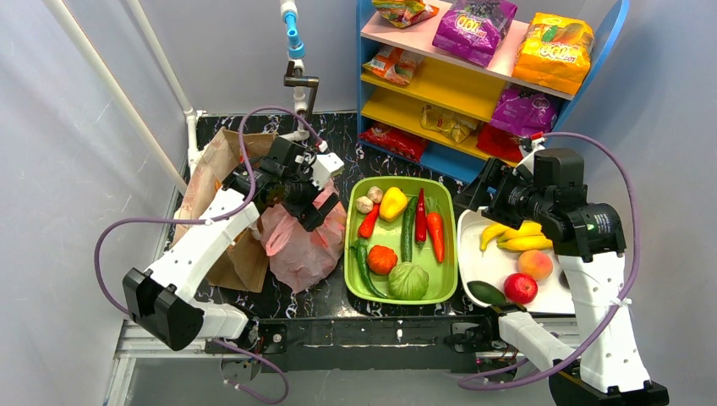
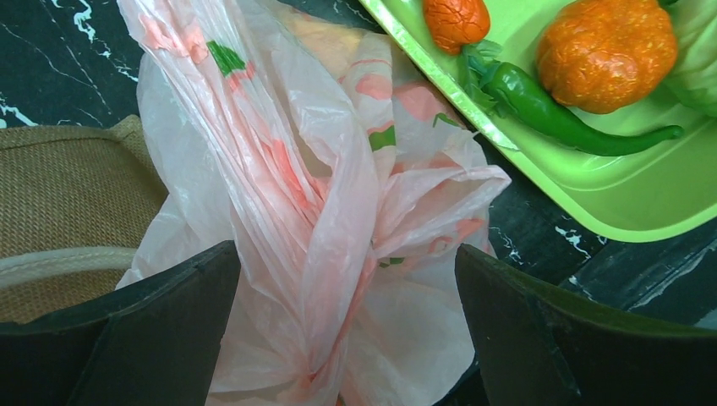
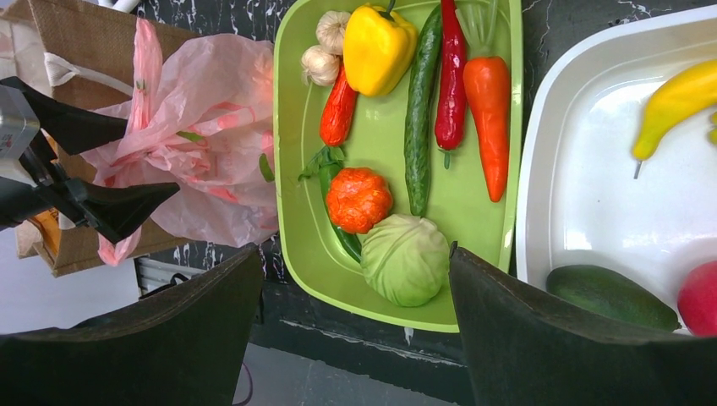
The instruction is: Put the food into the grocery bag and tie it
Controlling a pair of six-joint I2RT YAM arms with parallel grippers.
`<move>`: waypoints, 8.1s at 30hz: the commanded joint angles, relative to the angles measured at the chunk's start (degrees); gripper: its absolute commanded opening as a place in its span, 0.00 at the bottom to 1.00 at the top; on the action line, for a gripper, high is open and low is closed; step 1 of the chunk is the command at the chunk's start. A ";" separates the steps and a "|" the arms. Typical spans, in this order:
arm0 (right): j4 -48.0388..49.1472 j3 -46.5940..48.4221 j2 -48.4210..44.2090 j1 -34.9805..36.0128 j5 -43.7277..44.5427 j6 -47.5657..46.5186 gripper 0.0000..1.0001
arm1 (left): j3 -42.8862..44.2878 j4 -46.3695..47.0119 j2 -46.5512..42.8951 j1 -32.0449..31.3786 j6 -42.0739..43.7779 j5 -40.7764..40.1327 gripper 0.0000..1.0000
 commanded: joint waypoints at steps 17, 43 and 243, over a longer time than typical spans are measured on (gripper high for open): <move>1.30 0.96 -0.14 -0.28 0.24 -1.10 0.88 | 0.56 -2.36 0.30 -1.45 -0.55 -4.62 0.09; 3.28 -1.38 -0.24 -0.26 -1.58 1.47 0.87 | 38.54 6.24 -10.95 -1.50 -5.74 -25.12 0.00; 13.96 23.58 39.97 23.83 -12.56 9.14 0.73 | 11.48 -16.90 -13.62 18.33 -46.87 -26.40 0.53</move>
